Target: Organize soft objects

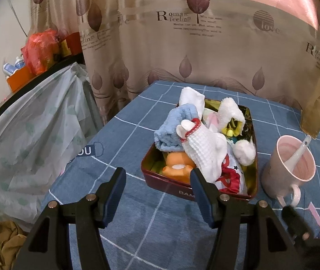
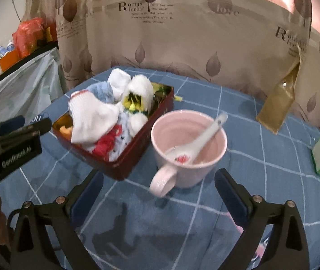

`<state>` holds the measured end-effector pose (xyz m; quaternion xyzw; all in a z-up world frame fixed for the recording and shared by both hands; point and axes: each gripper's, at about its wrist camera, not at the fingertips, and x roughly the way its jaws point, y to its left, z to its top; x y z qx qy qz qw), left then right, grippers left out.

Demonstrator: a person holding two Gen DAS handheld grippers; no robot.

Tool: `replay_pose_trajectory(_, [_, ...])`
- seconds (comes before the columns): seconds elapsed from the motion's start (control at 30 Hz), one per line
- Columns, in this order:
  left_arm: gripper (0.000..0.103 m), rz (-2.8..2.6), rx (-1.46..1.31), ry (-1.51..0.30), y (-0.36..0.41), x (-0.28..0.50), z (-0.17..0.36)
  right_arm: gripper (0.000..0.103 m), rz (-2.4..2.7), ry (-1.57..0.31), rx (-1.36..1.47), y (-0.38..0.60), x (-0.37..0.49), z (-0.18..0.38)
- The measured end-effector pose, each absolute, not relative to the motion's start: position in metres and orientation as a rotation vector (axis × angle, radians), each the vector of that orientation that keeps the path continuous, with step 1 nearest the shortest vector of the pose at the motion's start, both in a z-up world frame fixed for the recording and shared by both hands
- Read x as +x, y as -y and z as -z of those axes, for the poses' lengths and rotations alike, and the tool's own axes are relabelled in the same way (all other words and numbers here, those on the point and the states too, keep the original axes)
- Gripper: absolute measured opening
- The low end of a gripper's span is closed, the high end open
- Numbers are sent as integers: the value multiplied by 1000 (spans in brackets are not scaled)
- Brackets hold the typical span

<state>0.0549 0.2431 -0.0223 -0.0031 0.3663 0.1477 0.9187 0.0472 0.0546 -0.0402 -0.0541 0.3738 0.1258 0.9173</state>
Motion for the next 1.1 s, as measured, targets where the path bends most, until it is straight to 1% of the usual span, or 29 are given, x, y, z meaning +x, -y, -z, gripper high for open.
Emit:
replay_pose_trajectory(0.13, [61,-301,-1,-746,-239,52,21,98,-270,-795,-122,-60,44,48])
replay_pose_trajectory(1.1, [61,-299,13,-745,-234,53,23,99,-274,-795,-133,-64,42,48])
